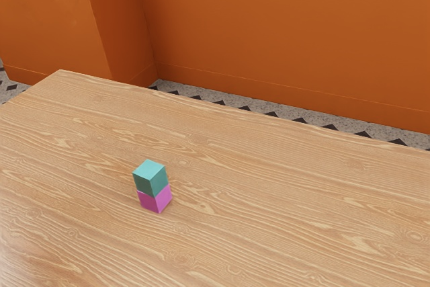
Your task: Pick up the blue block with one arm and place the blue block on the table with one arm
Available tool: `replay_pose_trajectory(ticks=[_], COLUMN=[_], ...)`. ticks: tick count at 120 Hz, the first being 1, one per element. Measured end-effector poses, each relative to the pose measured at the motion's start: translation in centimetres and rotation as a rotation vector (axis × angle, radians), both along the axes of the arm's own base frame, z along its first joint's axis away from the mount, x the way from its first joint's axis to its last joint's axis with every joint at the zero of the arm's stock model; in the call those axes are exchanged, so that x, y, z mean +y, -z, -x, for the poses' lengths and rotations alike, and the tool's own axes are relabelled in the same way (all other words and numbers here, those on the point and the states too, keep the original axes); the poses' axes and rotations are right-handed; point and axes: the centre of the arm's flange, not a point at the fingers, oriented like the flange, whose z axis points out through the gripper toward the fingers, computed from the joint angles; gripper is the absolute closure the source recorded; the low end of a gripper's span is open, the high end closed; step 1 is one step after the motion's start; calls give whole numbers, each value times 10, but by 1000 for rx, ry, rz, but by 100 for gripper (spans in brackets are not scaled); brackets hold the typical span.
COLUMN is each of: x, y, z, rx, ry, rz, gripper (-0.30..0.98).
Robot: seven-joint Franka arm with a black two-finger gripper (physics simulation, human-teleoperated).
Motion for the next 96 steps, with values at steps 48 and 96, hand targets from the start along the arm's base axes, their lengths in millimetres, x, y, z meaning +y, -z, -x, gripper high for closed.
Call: replay_pose_trajectory(ticks=[48,96], x=[-53,-60], y=[227,344], z=[13,-41], rx=[386,426], ry=[179,131], rz=[84,0], gripper=[2,2])
